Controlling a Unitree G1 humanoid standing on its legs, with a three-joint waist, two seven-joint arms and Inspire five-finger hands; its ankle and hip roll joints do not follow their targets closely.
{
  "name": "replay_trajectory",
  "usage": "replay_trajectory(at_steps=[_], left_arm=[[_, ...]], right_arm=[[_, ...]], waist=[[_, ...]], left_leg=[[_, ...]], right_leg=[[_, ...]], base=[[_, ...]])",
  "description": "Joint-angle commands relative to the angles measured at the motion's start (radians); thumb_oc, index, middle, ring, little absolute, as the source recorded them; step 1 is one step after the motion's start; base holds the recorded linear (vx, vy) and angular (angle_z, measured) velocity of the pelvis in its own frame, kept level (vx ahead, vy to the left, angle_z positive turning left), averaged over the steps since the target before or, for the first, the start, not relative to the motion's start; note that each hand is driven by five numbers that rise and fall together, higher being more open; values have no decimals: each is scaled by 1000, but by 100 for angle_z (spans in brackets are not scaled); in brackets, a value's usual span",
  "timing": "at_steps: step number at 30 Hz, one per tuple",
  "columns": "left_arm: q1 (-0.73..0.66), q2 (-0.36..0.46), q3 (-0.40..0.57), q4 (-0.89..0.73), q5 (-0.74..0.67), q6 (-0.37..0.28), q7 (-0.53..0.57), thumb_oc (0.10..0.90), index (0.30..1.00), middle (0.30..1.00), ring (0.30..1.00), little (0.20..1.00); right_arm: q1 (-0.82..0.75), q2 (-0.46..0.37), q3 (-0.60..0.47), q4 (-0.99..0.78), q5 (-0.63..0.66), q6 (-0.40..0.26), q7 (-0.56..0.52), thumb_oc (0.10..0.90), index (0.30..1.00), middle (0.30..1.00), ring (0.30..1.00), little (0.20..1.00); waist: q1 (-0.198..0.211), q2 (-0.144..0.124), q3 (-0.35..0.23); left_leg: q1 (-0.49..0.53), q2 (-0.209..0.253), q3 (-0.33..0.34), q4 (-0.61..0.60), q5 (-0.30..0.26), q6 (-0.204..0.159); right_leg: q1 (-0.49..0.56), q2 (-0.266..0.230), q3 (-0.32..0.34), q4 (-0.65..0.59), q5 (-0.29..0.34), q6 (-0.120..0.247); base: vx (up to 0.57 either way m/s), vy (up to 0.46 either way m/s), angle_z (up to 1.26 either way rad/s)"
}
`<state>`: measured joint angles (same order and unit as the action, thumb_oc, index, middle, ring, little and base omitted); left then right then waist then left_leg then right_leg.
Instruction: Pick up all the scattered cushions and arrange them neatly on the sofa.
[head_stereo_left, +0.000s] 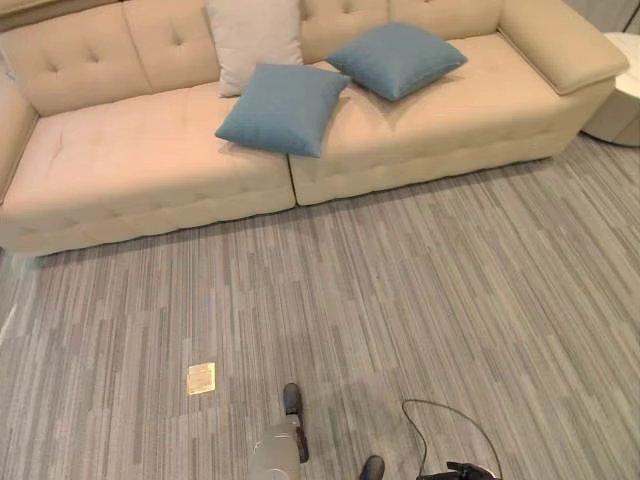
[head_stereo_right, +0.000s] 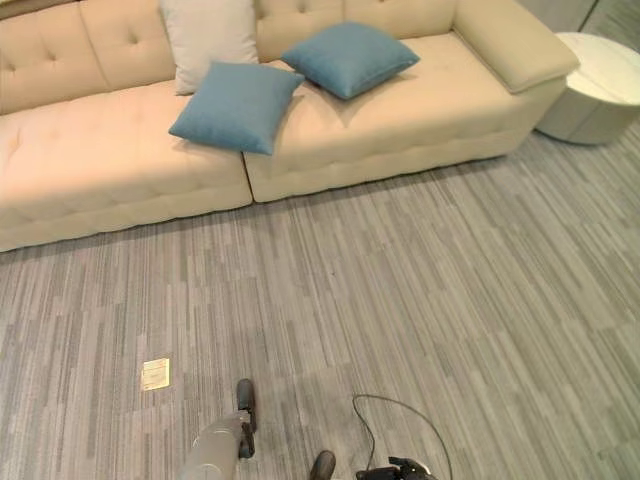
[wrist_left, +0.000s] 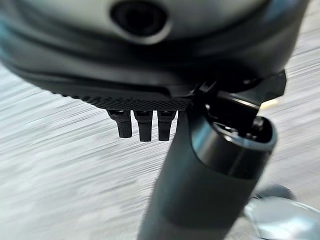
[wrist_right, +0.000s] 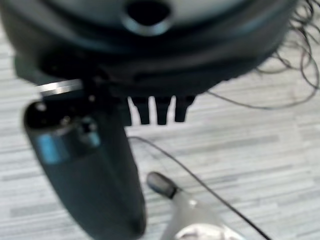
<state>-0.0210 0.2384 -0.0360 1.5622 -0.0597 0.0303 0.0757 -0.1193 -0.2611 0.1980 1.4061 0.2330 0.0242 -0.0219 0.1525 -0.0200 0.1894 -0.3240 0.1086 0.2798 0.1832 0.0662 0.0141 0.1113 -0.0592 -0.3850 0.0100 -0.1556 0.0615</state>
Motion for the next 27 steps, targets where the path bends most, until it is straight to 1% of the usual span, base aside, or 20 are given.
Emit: replay_trajectory(at_steps=[1,3,4,5,7,8,9,10,11,12,15,18,19,20,21,22,23,24,25,27], left_arm=[[-69,97,-45,-73,-26,-22,21,800,900,900,900,900],[-110,104,-68,-115,-39,-31,37,800,900,900,900,900],[-161,101,-95,-160,-56,-46,55,800,900,900,900,900],[-162,101,-94,-160,-56,-46,55,800,900,900,900,900],[-213,108,-119,-208,-66,-64,63,800,900,900,900,900],[-214,108,-119,-208,-66,-63,63,800,900,900,900,900],[-226,125,-134,-275,-55,-108,95,800,900,900,900,900],[-220,123,-144,-293,-68,-81,86,800,900,900,900,900],[-206,110,-148,-316,-64,-98,87,800,900,900,900,900],[-204,108,-148,-317,-63,-98,87,800,900,900,900,900],[-200,70,-180,-262,-22,-91,103,800,900,900,900,900],[-186,59,-180,-205,-3,-85,95,800,900,900,900,900],[-151,60,-162,-165,10,-79,82,800,900,900,900,900],[-150,59,-162,-166,10,-79,82,800,900,900,900,900],[-102,58,-148,-144,32,-67,67,800,900,900,900,900],[-102,57,-148,-144,32,-66,67,800,900,900,900,900],[-91,47,-150,-149,31,-65,65,800,900,900,900,900],[-93,41,-159,-167,14,-51,74,800,900,900,900,900],[-93,42,-159,-166,14,-51,74,800,900,900,900,900],[-98,31,-155,-177,-23,-60,78,800,900,900,900,900]], right_arm=[[-48,34,43,-57,-16,-21,2,800,900,900,900,900],[-63,39,56,-80,-24,-27,-6,800,900,900,900,900],[-68,52,57,-83,-21,-28,-15,800,900,900,900,900],[-69,52,57,-83,-21,-28,-15,800,900,900,900,900],[-64,54,41,-81,6,-28,-17,800,900,900,900,900],[-65,54,41,-81,6,-28,-17,800,900,900,900,900],[-53,52,32,-71,18,-36,-25,800,900,900,900,900],[-29,46,28,-75,41,-47,-26,800,900,900,900,900],[-32,41,15,-81,47,-33,-17,800,900,900,900,900],[-30,39,16,-81,47,-33,-16,800,900,900,900,900],[1,49,-27,-45,69,-18,-12,800,900,900,900,900],[32,45,-44,-6,68,-7,-4,800,900,900,900,900],[56,34,-52,24,56,1,6,800,900,900,900,900],[57,34,-52,24,56,1,6,800,900,900,900,900],[58,11,-56,36,47,6,10,800,900,900,900,900],[58,11,-56,36,47,6,10,800,900,900,900,900],[43,3,-50,27,55,6,5,800,900,900,900,900],[-27,-40,-16,-20,51,-7,-32,800,900,900,900,900],[-28,-39,-16,-20,51,-7,-32,800,900,900,900,900],[-77,-62,-6,-66,58,-26,-64,800,900,900,900,900]], waist=[[0,-92,7],[-30,-70,21],[-74,-35,31],[-74,-32,30],[-109,-14,39],[-110,-13,38],[-120,-14,37],[-150,-15,25],[-171,-17,23],[-171,-11,26],[-226,15,31],[-251,24,22],[-267,23,-10],[-267,27,-10],[-268,34,-27],[-268,36,-29],[-259,27,-19],[-205,-10,50],[-209,-15,47],[-176,-17,71]], left_leg=[[-32,-29,-21,88,-143,8],[34,-26,-35,58,-170,30],[134,-28,-69,-2,-184,30],[133,-26,-70,-5,-181,29],[208,-38,-97,-32,-205,19],[207,-36,-98,-34,-203,19],[235,-46,-117,-39,-218,14],[308,-69,-151,-54,-251,-3],[328,-79,-166,-63,-256,-14],[334,-74,-167,-62,-261,-15],[443,-48,-235,-92,-301,-62],[523,-33,-258,-116,-316,-78],[588,-6,-279,-94,-308,-90],[589,-2,-278,-93,-310,-91],[536,49,-263,93,-191,-113],[531,51,-264,100,-194,-114],[410,71,-273,341,-89,-114],[161,72,-271,735,-39,-59],[156,67,-273,732,-35,-58],[62,47,-242,725,-83,-41]], right_leg=[[-113,-106,100,406,114,108],[-214,-90,128,554,153,117],[-306,-64,148,607,121,106],[-306,-61,146,602,125,105],[-366,-70,151,531,69,77],[-365,-68,149,527,72,76],[-382,-78,155,474,71,67],[-415,-90,210,313,102,66],[-444,-111,243,216,144,73],[-435,-106,240,210,145,73],[-514,-171,322,10,248,124],[-505,-164,321,20,269,136],[-501,-135,338,78,285,132],[-500,-132,336,79,283,131],[-467,-76,345,117,267,99],[-469,-74,344,118,266,98],[-438,-59,339,117,252,61],[-358,-13,334,122,202,-23],[-361,-19,332,121,203,-22],[-328,1,334,125,163,-38]], base=[[451,217,58],[433,191,67],[427,160,72],[472,118,71],[314,10,60],[316,-70,61],[605,-174,45],[801,-216,46],[639,-152,43],[385,-85,33],[664,-216,48],[539,-240,65],[366,-216,91],[674,-474,93],[317,-260,45],[397,-434,44],[246,-628,23],[242,-629,7],[236,-549,-54],[224,-155,-63]])
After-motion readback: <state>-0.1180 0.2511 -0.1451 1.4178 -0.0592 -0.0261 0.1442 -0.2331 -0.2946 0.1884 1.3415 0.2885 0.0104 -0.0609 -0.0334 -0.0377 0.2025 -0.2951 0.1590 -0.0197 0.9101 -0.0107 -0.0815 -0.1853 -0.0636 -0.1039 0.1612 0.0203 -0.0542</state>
